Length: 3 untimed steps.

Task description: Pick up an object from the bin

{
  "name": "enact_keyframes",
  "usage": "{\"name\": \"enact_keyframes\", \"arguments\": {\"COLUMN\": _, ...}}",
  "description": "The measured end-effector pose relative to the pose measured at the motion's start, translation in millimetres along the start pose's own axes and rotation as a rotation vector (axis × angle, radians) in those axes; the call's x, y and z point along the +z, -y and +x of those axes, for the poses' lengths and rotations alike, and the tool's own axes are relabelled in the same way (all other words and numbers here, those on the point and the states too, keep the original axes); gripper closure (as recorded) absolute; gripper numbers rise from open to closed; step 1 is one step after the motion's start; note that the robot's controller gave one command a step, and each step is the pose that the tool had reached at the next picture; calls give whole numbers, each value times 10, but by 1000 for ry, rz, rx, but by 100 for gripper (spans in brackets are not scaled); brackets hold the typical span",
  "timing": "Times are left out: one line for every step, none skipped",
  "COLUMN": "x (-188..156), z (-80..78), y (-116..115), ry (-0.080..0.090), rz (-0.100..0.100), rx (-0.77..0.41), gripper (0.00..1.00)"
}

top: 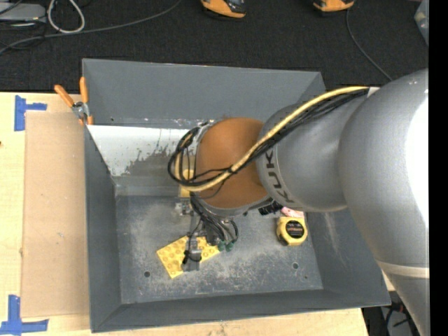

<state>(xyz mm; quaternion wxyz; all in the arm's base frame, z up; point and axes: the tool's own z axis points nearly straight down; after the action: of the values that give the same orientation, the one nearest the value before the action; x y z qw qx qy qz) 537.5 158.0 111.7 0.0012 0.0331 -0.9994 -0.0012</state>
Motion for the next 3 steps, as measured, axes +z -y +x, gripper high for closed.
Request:
{"name": "enact_keyframes", "arguments": {"x": 96, "z": -113, "y": 95, "ry": -1, "rz": 4, "rx": -43, "gripper": 0}}
{"name": "enact_keyframes", "arguments": {"x": 32, "z": -3, "y": 89, "ry": -1, "rz": -1, "rx": -61, "gripper": 0}}
{"name": "enact_keyframes", "arguments": {"x": 367, "z": 69, "y": 205, "ry": 0, "rz": 1, "rx": 39, "gripper": 0}}
